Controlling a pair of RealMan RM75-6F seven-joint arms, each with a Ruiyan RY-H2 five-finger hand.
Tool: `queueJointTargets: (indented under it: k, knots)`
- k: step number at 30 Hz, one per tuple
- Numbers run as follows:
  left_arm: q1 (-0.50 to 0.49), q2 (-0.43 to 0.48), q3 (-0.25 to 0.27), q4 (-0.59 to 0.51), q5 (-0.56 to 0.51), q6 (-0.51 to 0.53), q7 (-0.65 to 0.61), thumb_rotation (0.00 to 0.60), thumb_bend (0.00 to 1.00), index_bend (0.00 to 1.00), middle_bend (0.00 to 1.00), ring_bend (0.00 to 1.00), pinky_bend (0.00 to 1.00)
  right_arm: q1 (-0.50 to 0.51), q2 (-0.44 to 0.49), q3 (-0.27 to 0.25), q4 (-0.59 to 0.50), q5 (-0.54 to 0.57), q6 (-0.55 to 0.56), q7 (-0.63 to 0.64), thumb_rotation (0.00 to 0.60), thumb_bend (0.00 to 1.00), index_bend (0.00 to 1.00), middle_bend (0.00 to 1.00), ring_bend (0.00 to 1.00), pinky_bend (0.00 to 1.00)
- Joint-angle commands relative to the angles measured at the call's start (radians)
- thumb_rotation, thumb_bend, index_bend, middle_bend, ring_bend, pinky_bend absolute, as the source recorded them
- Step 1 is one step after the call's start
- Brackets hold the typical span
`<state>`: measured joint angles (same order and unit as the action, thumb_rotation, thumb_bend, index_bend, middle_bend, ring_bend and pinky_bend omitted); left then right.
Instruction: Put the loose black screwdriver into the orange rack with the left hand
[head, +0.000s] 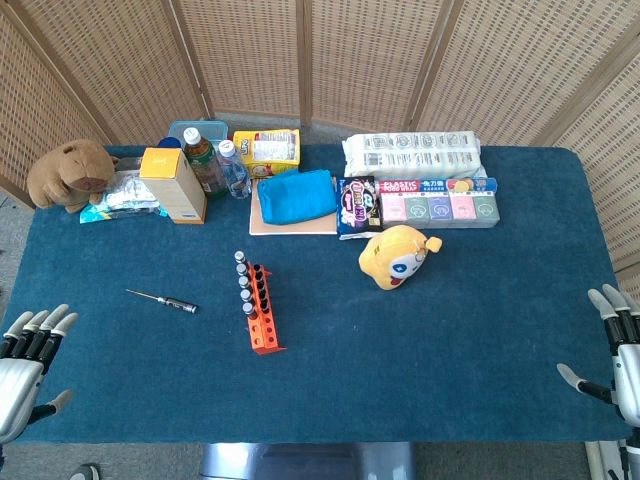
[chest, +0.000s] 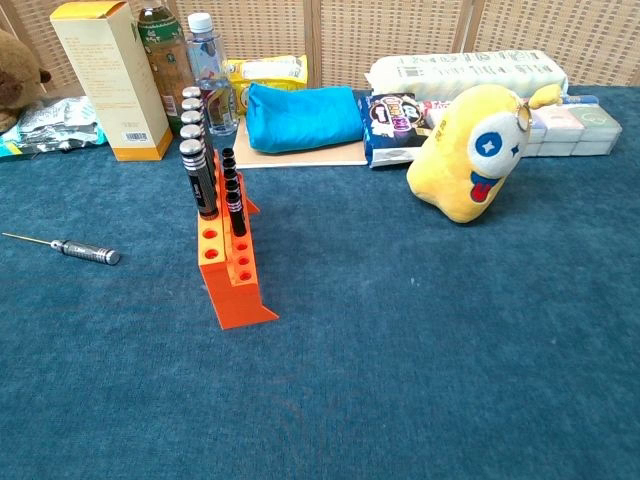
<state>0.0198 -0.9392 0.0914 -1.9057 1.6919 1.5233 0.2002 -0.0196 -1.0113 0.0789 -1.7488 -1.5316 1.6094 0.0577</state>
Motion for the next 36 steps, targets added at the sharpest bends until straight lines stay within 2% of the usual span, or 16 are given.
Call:
queueJointTargets:
  k: [1, 11, 12, 15, 19, 21, 22, 23, 24, 26, 29, 31, 33, 36]
  knots:
    - [-0.001, 0.001, 0.001, 0.0, -0.005, -0.005, -0.001, 0.6, 0.05, 0.0, 0.0, 0.0, 0.04, 0.001, 0.0, 0.001, 0.0, -0.001, 0.0, -0.002, 0.6, 0.08, 0.08, 0.04, 0.01, 0.0]
    - [-0.003, 0.016, 0.003, -0.002, 0.009, 0.002, -0.035, 0.6, 0.05, 0.0, 0.01, 0.0, 0.04, 0.009, -0.01, -0.004, -0.005, -0.003, -0.019, -0.023, 0.6, 0.08, 0.08, 0.03, 0.01, 0.0]
    - [-0.007, 0.016, 0.002, 0.001, 0.011, -0.001, -0.049, 0.6, 0.05, 0.0, 0.03, 0.02, 0.04, 0.01, -0.012, -0.004, -0.006, -0.003, -0.019, -0.026, 0.6, 0.08, 0.08, 0.03, 0.01, 0.0]
    - [-0.016, 0.004, -0.008, 0.016, 0.029, 0.008, -0.075, 0.6, 0.06, 0.0, 0.28, 0.24, 0.1, 0.006, -0.01, -0.002, -0.007, -0.002, -0.011, -0.027, 0.6, 0.08, 0.08, 0.03, 0.01, 0.0]
    - [-0.013, -0.044, -0.031, 0.061, 0.061, 0.065, -0.112, 0.6, 0.06, 0.0, 0.58, 0.51, 0.29, -0.003, 0.004, 0.002, -0.007, -0.001, 0.007, 0.01, 0.6, 0.08, 0.08, 0.03, 0.01, 0.0]
    - [-0.018, -0.052, -0.035, 0.065, 0.062, 0.063, -0.114, 0.6, 0.08, 0.0, 0.76, 0.71, 0.51, -0.009, 0.015, 0.002, -0.008, -0.004, 0.015, 0.038, 0.6, 0.08, 0.08, 0.03, 0.01, 0.0]
    - [-0.023, -0.055, -0.04, 0.066, 0.064, 0.063, -0.112, 0.6, 0.09, 0.0, 0.87, 0.83, 0.69, -0.011, 0.02, 0.002, -0.008, -0.005, 0.019, 0.049, 0.6, 0.08, 0.08, 0.03, 0.01, 0.0]
    - [-0.032, -0.059, -0.047, 0.067, 0.067, 0.059, -0.12, 0.6, 0.12, 0.0, 0.94, 0.93, 0.86, -0.013, 0.025, 0.003, -0.008, -0.006, 0.023, 0.063, 0.6, 0.08, 0.08, 0.03, 0.01, 0.0]
    - [-0.04, -0.062, -0.051, 0.067, 0.066, 0.054, -0.132, 0.6, 0.15, 0.0, 0.98, 0.98, 0.95, -0.015, 0.029, 0.003, -0.009, -0.007, 0.027, 0.071, 0.6, 0.08, 0.08, 0.03, 0.01, 0.0]
    - [-0.073, -0.058, -0.057, 0.057, 0.028, -0.013, -0.161, 0.6, 0.18, 0.0, 1.0, 1.0, 1.0, -0.018, 0.037, 0.003, -0.011, -0.011, 0.033, 0.092, 0.6, 0.08, 0.08, 0.03, 0.01, 0.0]
    - [-0.141, -0.032, -0.055, 0.041, 0.001, -0.141, -0.185, 0.6, 0.19, 0.0, 1.0, 1.0, 1.0, -0.019, 0.047, 0.0, -0.013, -0.014, 0.029, 0.114, 0.6, 0.08, 0.08, 0.03, 0.01, 0.0]
    - [-0.168, -0.036, -0.058, 0.039, -0.013, -0.19, -0.185, 0.6, 0.19, 0.0, 1.0, 1.0, 1.0, -0.019, 0.049, 0.0, -0.013, -0.014, 0.028, 0.122, 0.6, 0.08, 0.08, 0.03, 0.01, 0.0]
    - [-0.198, -0.056, -0.067, 0.039, -0.036, -0.237, -0.18, 0.6, 0.19, 0.04, 1.0, 1.0, 1.0, -0.019, 0.051, -0.001, -0.01, -0.015, 0.026, 0.128, 0.6, 0.08, 0.08, 0.03, 0.01, 0.0]
    - [-0.226, -0.102, -0.096, 0.056, -0.085, -0.27, -0.121, 0.6, 0.22, 0.2, 1.0, 1.0, 1.0, -0.018, 0.053, 0.0, -0.01, -0.009, 0.022, 0.132, 0.6, 0.08, 0.08, 0.03, 0.01, 0.0]
